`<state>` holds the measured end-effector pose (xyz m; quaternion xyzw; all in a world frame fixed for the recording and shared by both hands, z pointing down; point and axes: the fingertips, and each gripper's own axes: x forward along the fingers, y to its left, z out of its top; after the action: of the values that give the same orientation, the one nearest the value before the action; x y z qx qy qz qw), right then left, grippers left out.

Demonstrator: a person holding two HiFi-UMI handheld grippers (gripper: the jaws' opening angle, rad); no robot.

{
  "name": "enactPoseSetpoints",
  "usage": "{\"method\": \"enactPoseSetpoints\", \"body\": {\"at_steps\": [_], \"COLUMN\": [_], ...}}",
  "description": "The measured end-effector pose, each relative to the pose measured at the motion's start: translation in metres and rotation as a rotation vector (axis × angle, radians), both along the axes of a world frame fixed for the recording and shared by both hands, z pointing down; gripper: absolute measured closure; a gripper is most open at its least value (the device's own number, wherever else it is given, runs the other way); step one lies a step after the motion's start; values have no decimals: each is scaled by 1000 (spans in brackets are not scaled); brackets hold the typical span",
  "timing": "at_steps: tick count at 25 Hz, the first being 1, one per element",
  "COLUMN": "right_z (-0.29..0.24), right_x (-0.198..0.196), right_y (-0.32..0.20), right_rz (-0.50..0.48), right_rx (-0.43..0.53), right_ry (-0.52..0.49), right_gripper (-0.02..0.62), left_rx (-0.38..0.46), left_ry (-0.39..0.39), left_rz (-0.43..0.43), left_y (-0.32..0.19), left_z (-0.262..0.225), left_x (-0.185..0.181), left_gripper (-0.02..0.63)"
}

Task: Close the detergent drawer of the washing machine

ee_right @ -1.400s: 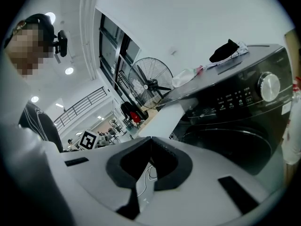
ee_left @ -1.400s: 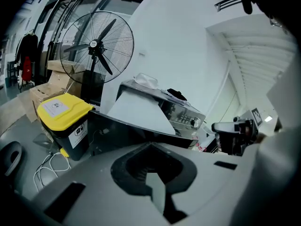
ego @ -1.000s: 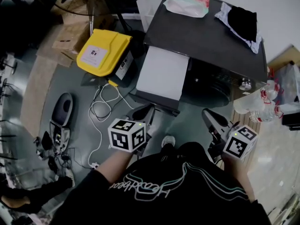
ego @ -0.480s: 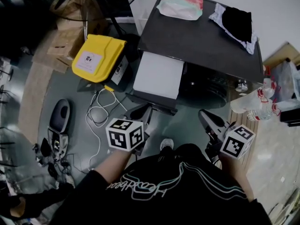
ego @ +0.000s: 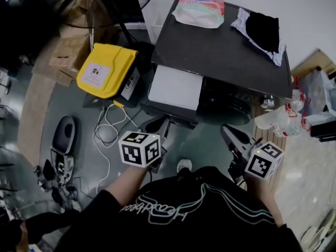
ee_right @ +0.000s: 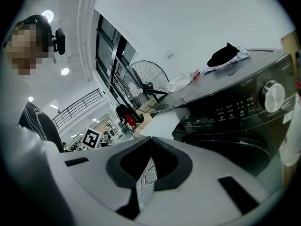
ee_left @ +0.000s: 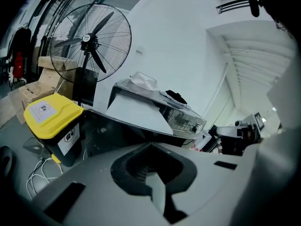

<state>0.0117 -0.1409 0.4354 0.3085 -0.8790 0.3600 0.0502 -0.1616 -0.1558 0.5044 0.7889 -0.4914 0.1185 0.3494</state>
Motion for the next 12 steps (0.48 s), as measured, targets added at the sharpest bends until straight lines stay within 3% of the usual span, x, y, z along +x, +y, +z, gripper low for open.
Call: {"method": "enactPoseSetpoints", "body": {"at_steps": [12], "right_z": [4], "right_x": [11], "right_y": [-15], "right_rz": [47], "right_rx": [-14], "right_ry": [1], "right_gripper": [568], "left_rx": [7], "left_ry": [-8], "left_rz": [9], "left_y": [-33], "left_z": [-3], "left_x": [4], "left_gripper": [584]}}
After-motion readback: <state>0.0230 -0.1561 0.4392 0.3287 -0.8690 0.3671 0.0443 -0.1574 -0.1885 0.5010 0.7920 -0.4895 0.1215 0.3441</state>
